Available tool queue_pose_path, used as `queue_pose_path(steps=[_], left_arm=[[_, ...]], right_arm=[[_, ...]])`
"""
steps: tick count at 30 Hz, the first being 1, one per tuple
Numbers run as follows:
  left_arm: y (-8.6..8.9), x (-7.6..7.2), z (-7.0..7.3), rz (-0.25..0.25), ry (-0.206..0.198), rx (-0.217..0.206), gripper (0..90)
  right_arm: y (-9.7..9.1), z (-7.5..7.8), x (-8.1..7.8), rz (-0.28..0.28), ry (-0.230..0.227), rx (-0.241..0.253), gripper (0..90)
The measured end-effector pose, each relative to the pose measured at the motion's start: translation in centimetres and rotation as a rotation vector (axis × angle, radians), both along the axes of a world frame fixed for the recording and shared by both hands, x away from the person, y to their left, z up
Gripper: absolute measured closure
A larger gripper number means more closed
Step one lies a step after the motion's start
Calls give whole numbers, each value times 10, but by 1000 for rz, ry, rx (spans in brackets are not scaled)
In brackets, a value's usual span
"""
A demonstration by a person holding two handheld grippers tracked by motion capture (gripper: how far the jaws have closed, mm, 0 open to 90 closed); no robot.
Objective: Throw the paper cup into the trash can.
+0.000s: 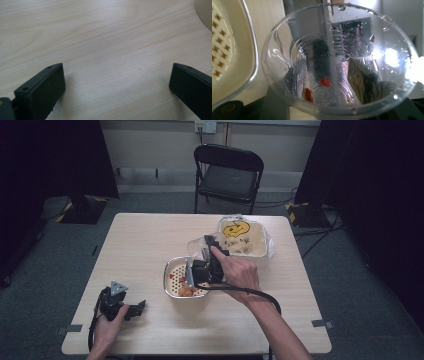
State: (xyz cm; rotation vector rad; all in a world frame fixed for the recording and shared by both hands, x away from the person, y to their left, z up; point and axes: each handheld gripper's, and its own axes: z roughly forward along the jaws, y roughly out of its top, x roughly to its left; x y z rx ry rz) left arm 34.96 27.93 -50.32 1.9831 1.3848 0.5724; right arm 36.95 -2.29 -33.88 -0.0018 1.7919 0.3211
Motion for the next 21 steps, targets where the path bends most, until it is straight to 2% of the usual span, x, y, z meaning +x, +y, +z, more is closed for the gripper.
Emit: queue_pose_path(steps=[2, 7, 12, 16, 18, 21], left_arm=[[0, 0, 0, 0, 0, 0, 0], [0, 0, 0, 0, 0, 0, 0], [0, 0, 0, 0, 0, 1, 0], [0, 0, 0, 0, 0, -1, 0], [0, 0, 0, 0, 0, -1, 0], [0, 0, 0, 0, 0, -1, 0]], right_arm=[[-5, 4, 1, -7, 71, 114, 494], [-18, 11, 7, 19, 252, 410, 494], [-36, 15, 16, 45, 423, 665, 494], [-45, 19, 21, 74, 529, 824, 492], [-50, 21, 24, 96, 599, 915, 490], [-56, 22, 29, 126, 664, 1028, 488]])
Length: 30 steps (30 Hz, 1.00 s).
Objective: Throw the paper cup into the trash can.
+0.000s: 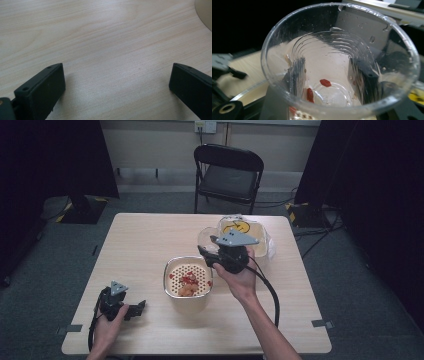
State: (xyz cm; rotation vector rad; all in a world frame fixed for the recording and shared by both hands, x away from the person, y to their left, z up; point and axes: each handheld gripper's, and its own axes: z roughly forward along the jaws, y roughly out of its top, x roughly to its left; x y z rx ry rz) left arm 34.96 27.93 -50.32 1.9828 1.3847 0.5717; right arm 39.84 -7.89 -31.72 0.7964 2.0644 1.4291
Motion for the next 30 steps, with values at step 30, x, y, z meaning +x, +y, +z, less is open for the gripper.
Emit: queue_pose_path(steps=[30], left_arm=[[0, 0, 0, 0, 0, 1, 0]], right_arm=[[-54, 33, 54, -162, 4, 87, 486]])
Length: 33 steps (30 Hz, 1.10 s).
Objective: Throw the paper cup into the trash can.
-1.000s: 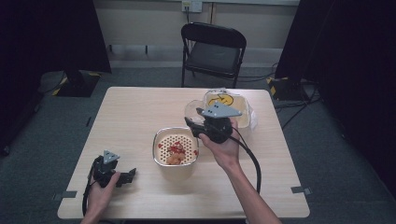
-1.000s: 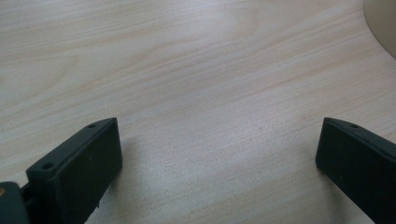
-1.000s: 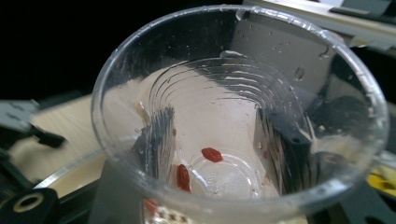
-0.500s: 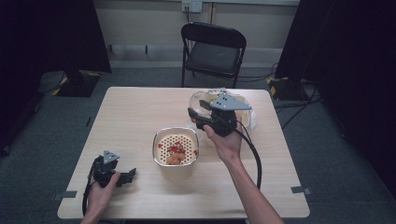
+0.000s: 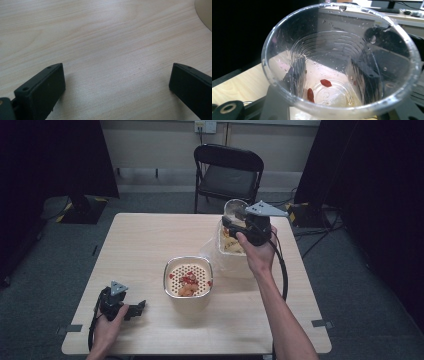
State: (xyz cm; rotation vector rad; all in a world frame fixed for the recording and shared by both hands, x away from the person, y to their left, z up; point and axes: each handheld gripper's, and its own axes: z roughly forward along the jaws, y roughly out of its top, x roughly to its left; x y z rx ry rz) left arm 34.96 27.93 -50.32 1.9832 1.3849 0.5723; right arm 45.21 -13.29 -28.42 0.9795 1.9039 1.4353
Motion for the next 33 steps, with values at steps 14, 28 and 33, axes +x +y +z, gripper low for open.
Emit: queue_pose_path(steps=[14, 28, 33], left_arm=[[0, 0, 0, 0, 0, 0, 0], [0, 0, 0, 0, 0, 0, 0], [0, 0, 0, 0, 0, 0, 0]], right_arm=[[-28, -20, 33, -106, 79, 13, 474], [-31, -27, 43, -147, 104, 5, 260], [-30, -26, 44, -146, 109, 2, 205]])
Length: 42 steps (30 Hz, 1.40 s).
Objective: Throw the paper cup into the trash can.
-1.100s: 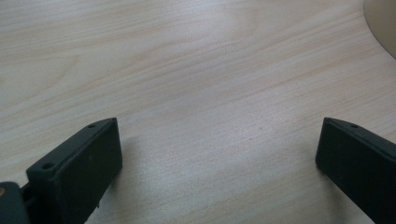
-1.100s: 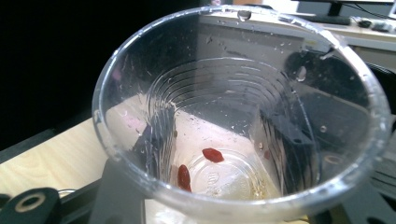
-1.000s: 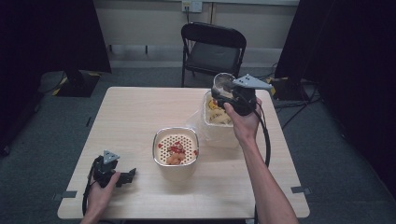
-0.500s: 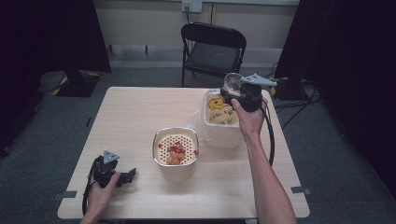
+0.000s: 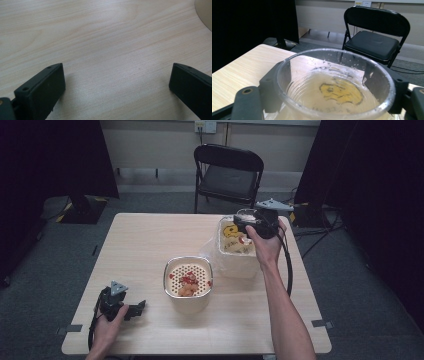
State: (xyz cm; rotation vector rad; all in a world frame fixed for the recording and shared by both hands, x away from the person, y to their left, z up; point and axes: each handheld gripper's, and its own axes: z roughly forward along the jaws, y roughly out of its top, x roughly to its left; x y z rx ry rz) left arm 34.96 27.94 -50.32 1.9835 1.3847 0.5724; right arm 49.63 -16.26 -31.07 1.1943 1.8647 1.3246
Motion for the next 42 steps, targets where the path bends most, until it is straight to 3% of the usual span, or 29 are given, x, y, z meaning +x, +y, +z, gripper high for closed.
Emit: queue_pose_path(steps=[2, 9, 13, 16, 20, 22, 27, 34, 42], left_arm=[[0, 0, 0, 0, 0, 0, 0], [0, 0, 0, 0, 0, 0, 0], [0, 0, 0, 0, 0, 0, 0], [0, 0, 0, 0, 0, -1, 0], [0, 0, 0, 0, 0, -1, 0], [0, 0, 0, 0, 0, -1, 0], [0, 0, 0, 0, 0, 0, 0], [0, 0, 0, -1, 0, 0, 0], [0, 0, 0, 0, 0, 0, 0]], right_arm=[[0, 0, 0, 3, 7, -6, 161], [-4, 1, -4, -1, 11, 5, 149], [-13, -11, -8, -14, 41, 14, 146], [-20, -18, -18, -21, 44, 20, 148], [-27, -16, -30, -19, 37, 20, 146], [-30, -14, -37, -25, 34, -7, 146], [-37, -16, -63, -24, 30, -17, 144], [-42, -35, -98, -8, 62, -41, 142], [-48, -79, -129, 0, 121, -58, 141]])
